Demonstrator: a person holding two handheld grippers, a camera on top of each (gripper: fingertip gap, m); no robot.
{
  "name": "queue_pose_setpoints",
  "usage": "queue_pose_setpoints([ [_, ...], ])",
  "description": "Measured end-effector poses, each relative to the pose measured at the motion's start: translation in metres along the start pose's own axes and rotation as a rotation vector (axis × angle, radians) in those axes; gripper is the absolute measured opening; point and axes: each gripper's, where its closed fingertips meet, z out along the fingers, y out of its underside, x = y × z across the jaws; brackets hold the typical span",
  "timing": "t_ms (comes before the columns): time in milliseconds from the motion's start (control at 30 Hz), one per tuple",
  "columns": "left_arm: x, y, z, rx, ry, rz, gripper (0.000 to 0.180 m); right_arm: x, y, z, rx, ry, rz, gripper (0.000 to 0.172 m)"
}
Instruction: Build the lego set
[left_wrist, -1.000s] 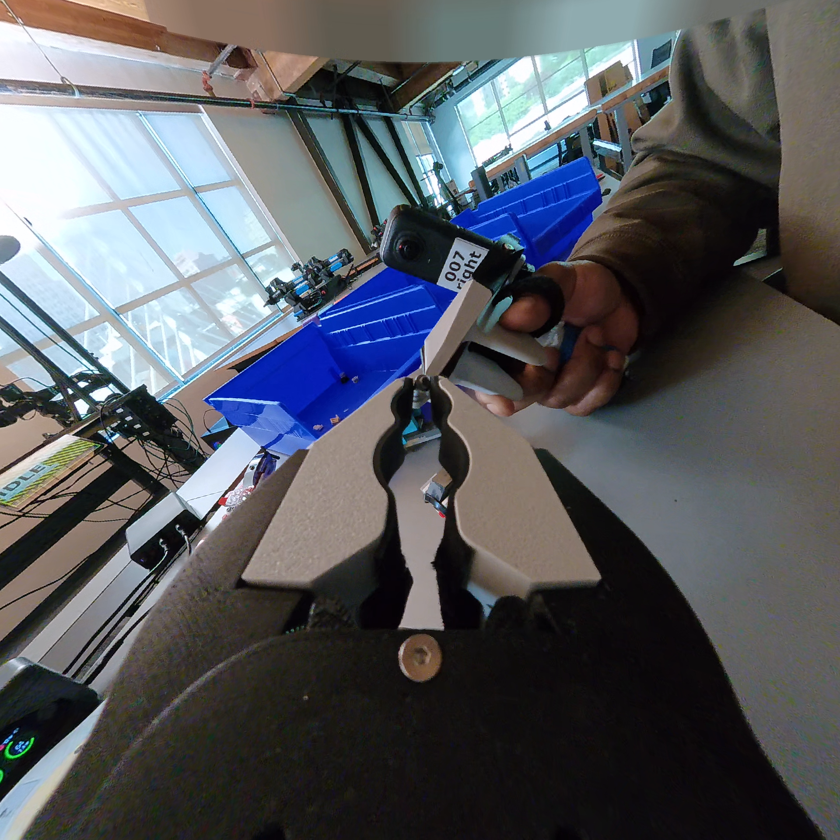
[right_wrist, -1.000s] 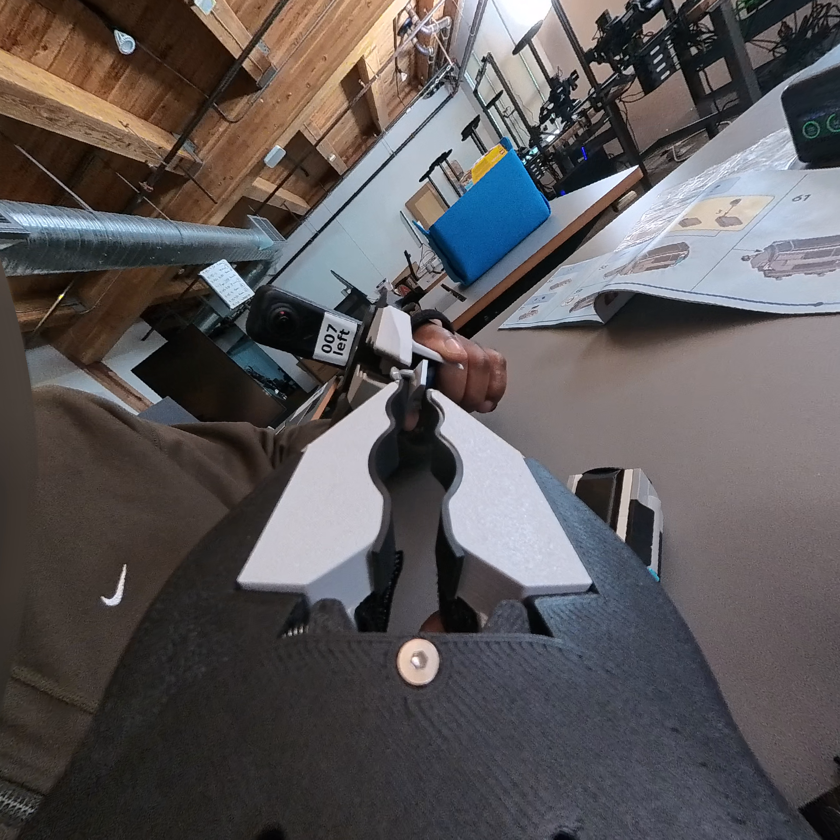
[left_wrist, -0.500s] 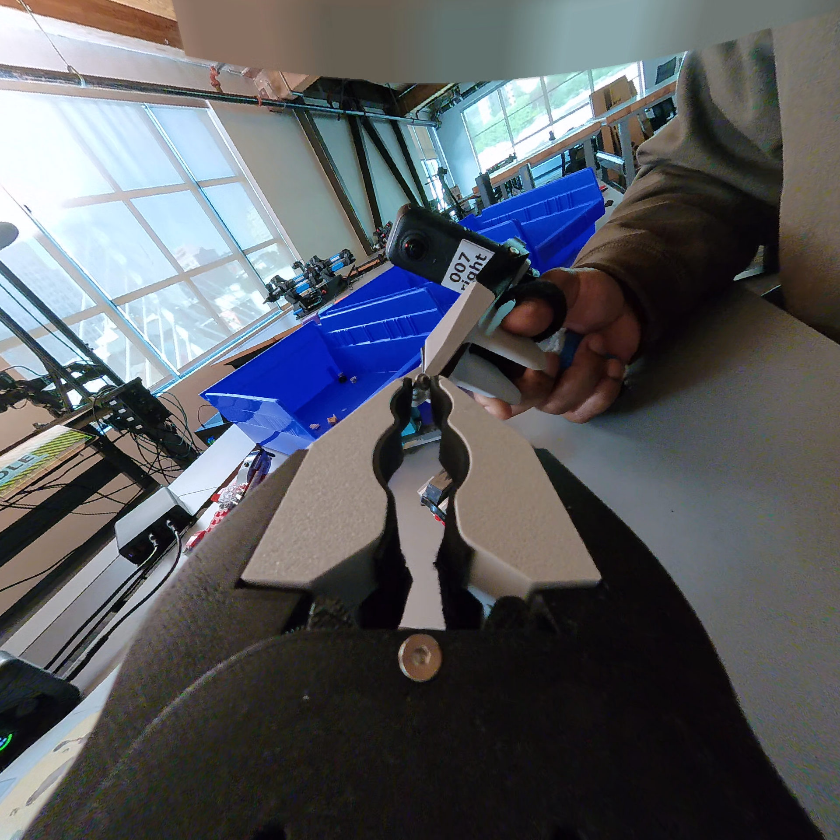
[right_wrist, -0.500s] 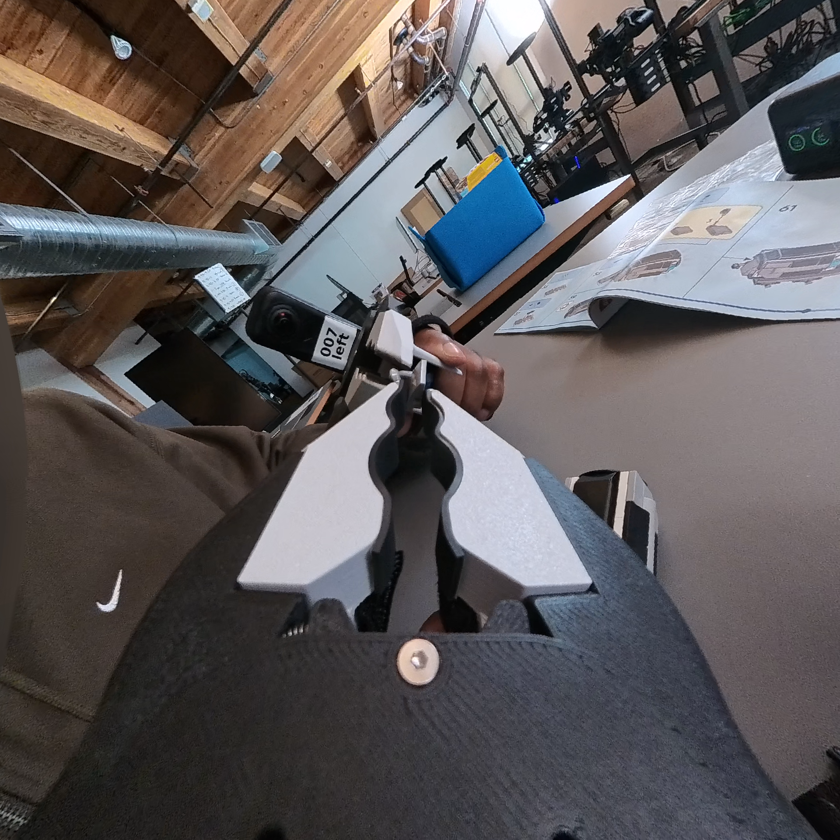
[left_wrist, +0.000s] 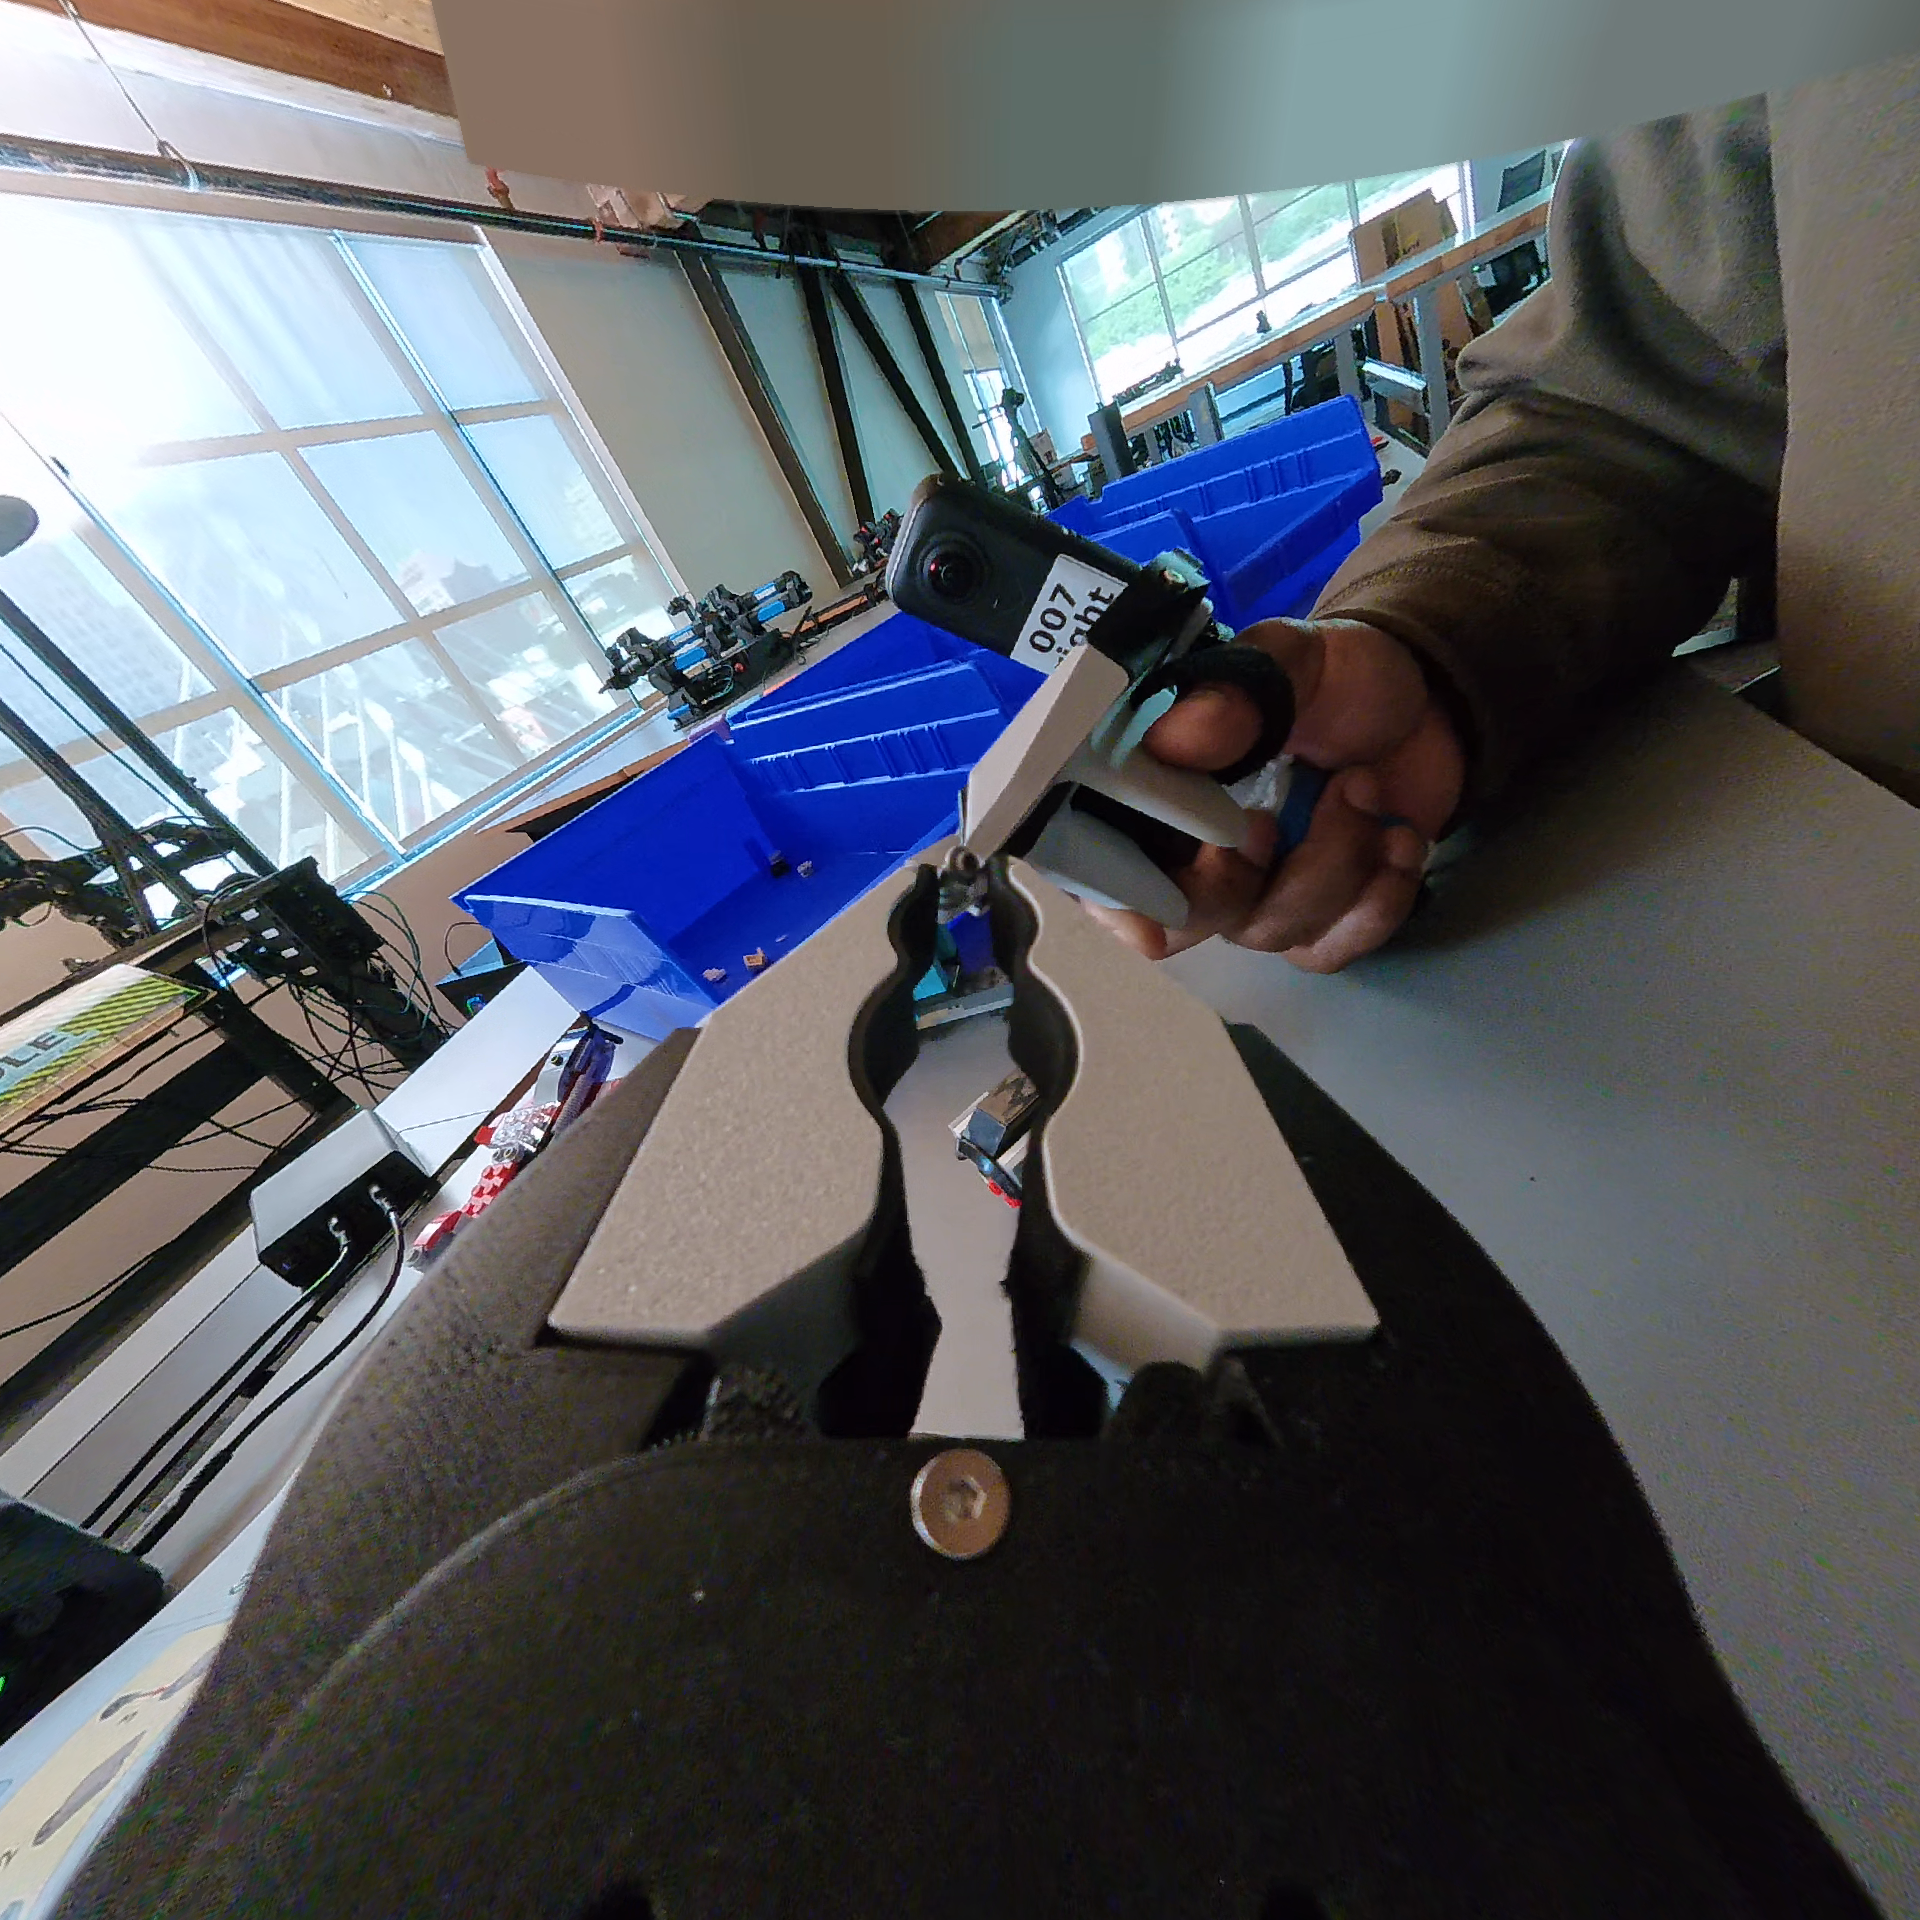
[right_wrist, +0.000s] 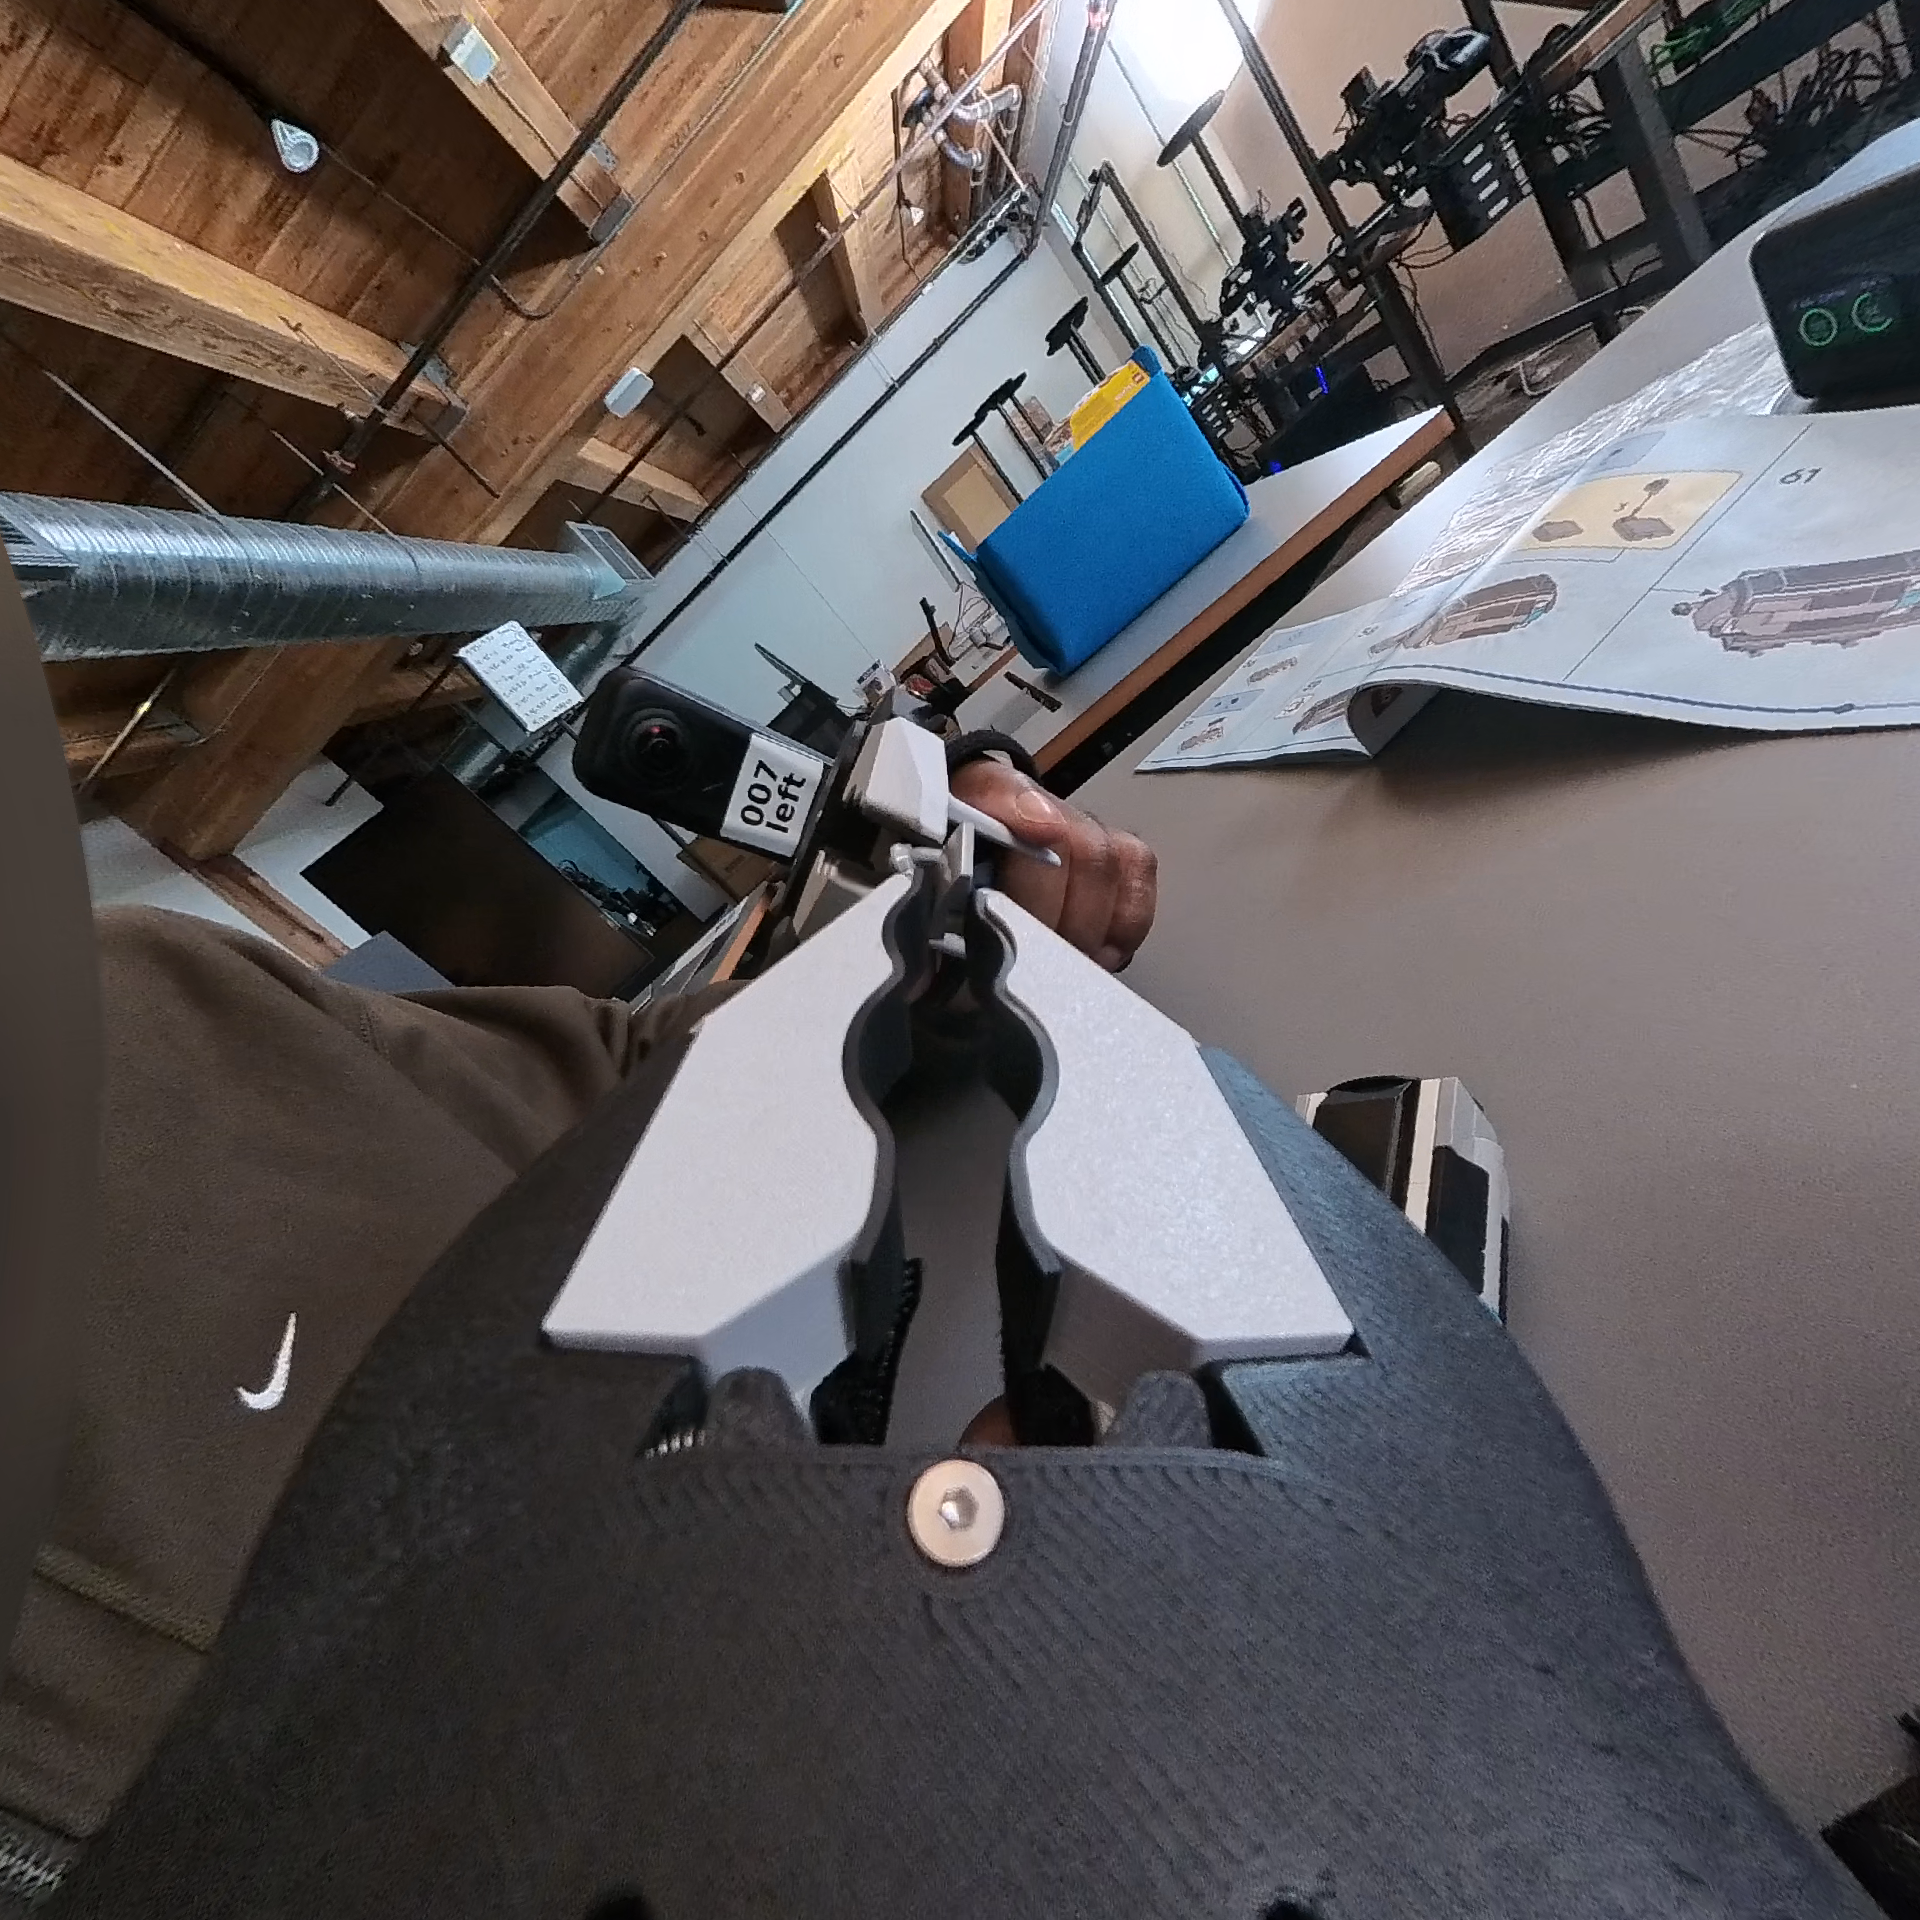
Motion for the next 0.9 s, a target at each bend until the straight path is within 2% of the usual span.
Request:
queue_pose_setpoints([
  [367, -0.006, -0.006, -0.001, 0.042, -0.014, -0.086, 0.021, 0.003, -0.011, -0.005, 0.041, 0.032, -0.069, 0.006],
  [500, -0.016, -0.009, -0.001, 0.092, -0.028, -0.22, 0.027, 0.004, -0.016, -0.007, 0.035, 0.059, -0.193, 0.007],
  [667, -0.023, -0.014, 0.001, 0.182, 0.038, -0.486, 0.04, 0.001, -0.027, -0.012, 0.053, 0.068, -0.327, 0.007],
  [767, -0.028, -0.02, 0.001, 0.252, 0.059, -0.632, 0.041, -0.003, -0.032, -0.016, 0.055, 0.077, -0.449, 0.007],
  [900, -0.023, -0.023, 0.01, 0.274, 0.093, -0.702, 0.041, -0.014, -0.035, -0.019, 0.056, 0.05, -0.558, 0.007],
])
